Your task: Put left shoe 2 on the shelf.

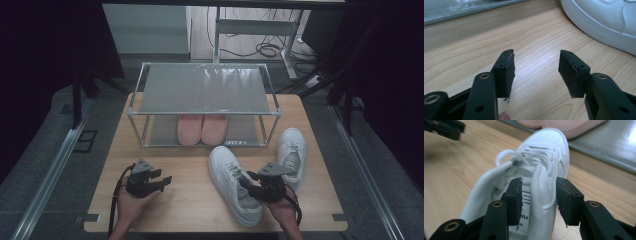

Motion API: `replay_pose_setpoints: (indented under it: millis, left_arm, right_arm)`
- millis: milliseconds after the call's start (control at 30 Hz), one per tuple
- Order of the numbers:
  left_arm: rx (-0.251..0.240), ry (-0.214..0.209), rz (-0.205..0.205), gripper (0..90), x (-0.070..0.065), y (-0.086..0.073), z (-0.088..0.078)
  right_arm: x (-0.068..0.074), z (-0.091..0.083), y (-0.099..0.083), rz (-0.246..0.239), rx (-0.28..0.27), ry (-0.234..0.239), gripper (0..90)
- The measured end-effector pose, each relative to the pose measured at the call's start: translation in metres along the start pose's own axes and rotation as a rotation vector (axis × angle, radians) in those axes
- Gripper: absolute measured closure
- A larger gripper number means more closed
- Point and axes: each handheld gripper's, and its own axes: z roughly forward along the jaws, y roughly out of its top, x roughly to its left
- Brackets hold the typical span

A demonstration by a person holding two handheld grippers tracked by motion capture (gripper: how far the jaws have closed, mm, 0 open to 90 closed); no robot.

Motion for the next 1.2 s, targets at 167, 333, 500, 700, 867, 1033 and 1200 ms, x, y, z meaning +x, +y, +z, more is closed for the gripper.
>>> replay_pose_setpoints:
  millis: [167, 333, 500, 700, 867, 1033, 1200]
  left_arm:
    - [-0.001, 0.000, -0.001, 47.0, 0.000, 0.000, 0.000]
    - [0.001, -0.001, 0.000, 47.0, -0.001, -0.001, 0.001]
    - [0.004, -0.001, 0.002, 47.0, -0.001, -0.001, 0.001]
    - [0.001, -0.002, 0.001, 47.0, -0.001, -0.001, 0.000]
    - [0.000, -0.001, 0.001, 47.0, 0.000, -0.001, 0.000]
    - [0.000, -0.001, 0.000, 47.0, 0.001, -0.001, -0.001]
    - [-0.001, -0.001, -0.001, 47.0, 0.001, -0.001, -0.001]
  right_arm:
    - [-0.001, 0.010, -0.002, 0.020, 0.020, -0.023, 63.3]
    - [-0.003, 0.011, -0.004, 0.040, 0.004, -0.031, 70.8]
    - [-0.004, 0.011, -0.005, 0.057, -0.007, -0.040, 76.3]
    - [-0.004, 0.011, -0.007, 0.081, -0.030, -0.056, 80.2]
    - [-0.009, 0.010, -0.009, 0.131, -0.060, -0.028, 80.9]
    - [-0.010, 0.005, -0.008, 0.150, -0.106, 0.000, 81.2]
    - [-0.010, -0.001, -0.008, 0.156, -0.159, 0.025, 81.3]
